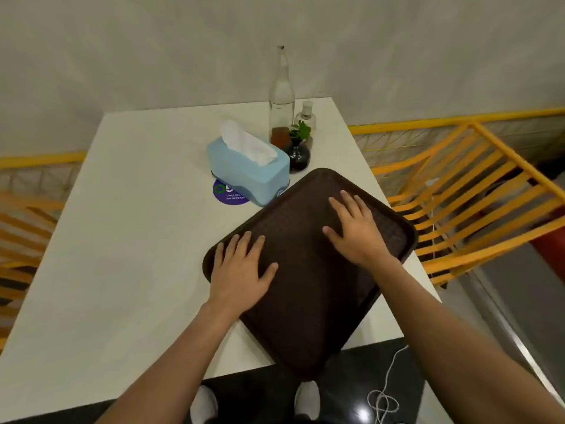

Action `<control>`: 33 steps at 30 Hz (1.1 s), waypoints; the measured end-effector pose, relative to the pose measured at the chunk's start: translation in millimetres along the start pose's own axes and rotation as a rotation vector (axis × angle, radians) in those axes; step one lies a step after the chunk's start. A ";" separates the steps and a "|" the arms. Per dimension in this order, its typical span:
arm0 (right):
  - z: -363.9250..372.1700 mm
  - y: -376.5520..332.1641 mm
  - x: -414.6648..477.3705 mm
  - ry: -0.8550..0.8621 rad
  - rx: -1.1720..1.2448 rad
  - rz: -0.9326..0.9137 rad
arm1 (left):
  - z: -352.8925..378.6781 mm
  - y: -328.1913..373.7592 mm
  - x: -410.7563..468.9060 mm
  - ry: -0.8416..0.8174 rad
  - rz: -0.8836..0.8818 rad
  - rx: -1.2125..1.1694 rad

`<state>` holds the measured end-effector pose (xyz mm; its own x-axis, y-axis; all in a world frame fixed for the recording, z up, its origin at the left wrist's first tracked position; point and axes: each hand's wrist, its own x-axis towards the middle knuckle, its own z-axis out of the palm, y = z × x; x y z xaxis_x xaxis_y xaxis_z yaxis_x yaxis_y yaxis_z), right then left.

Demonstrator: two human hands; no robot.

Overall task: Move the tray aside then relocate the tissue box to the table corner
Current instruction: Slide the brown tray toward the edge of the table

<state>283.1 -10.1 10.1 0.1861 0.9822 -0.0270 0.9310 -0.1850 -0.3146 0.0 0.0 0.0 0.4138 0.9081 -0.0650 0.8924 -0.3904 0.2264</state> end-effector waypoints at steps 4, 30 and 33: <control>11.6 4.7 -7.7 -0.217 -0.076 0.005 | 13.4 -6.6 -11.9 -0.128 -0.077 0.077; 53.9 -193.5 19.2 -0.108 -0.133 -0.461 | -31.3 -174.1 -67.1 0.075 -0.264 -0.176; 65.8 -204.7 40.7 -0.183 -0.255 -0.477 | -38.7 -193.9 -56.0 0.027 -0.200 -0.134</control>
<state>79.4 69.9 10.9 -0.3101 0.9445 -0.1087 0.9490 0.3008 -0.0941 -203.2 30.7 -2.7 0.2244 0.9697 -0.0962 0.9234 -0.1801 0.3389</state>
